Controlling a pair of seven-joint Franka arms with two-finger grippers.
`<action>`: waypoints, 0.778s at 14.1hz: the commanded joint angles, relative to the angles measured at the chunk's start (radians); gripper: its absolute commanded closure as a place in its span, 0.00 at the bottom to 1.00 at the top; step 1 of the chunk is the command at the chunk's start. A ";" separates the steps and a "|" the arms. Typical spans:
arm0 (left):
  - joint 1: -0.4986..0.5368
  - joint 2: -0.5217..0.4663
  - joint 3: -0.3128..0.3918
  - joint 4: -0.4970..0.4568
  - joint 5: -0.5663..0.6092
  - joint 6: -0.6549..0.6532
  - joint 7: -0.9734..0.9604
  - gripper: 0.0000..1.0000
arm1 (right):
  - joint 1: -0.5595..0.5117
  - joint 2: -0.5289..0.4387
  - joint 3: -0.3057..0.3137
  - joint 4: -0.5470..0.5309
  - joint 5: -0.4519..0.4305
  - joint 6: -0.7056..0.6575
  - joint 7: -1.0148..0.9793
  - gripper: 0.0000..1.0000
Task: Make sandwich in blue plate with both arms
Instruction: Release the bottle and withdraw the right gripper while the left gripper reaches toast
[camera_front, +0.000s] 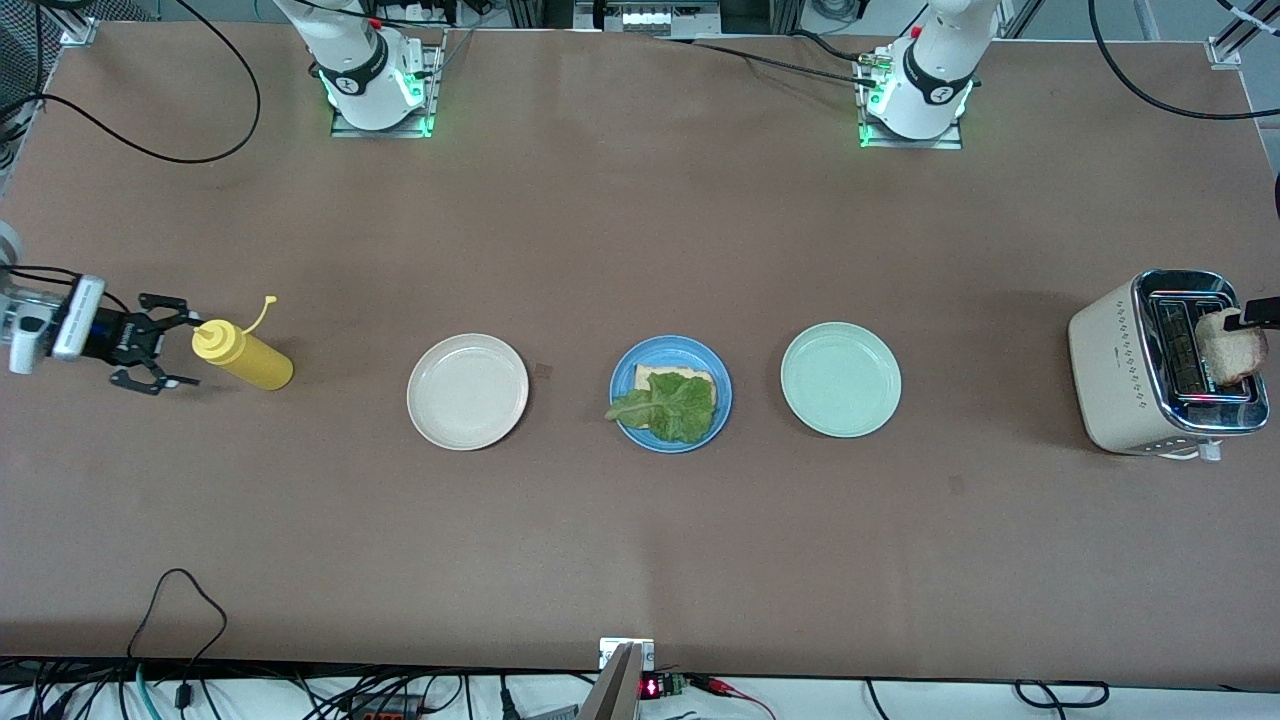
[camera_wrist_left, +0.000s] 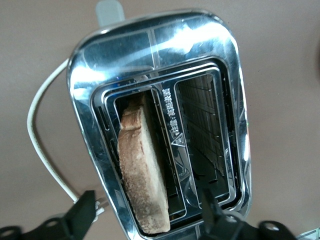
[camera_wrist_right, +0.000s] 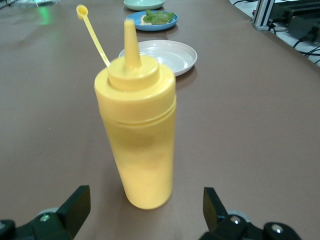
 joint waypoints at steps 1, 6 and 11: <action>0.007 -0.010 -0.010 -0.005 -0.018 -0.004 0.015 0.33 | -0.034 -0.090 0.012 0.007 -0.060 -0.036 0.088 0.00; 0.007 -0.003 -0.010 0.003 -0.049 0.045 0.007 0.50 | -0.028 -0.243 0.019 0.036 -0.120 -0.146 0.411 0.00; 0.018 0.009 -0.010 0.000 -0.057 0.088 0.006 0.57 | 0.098 -0.400 0.020 0.108 -0.189 -0.252 0.798 0.00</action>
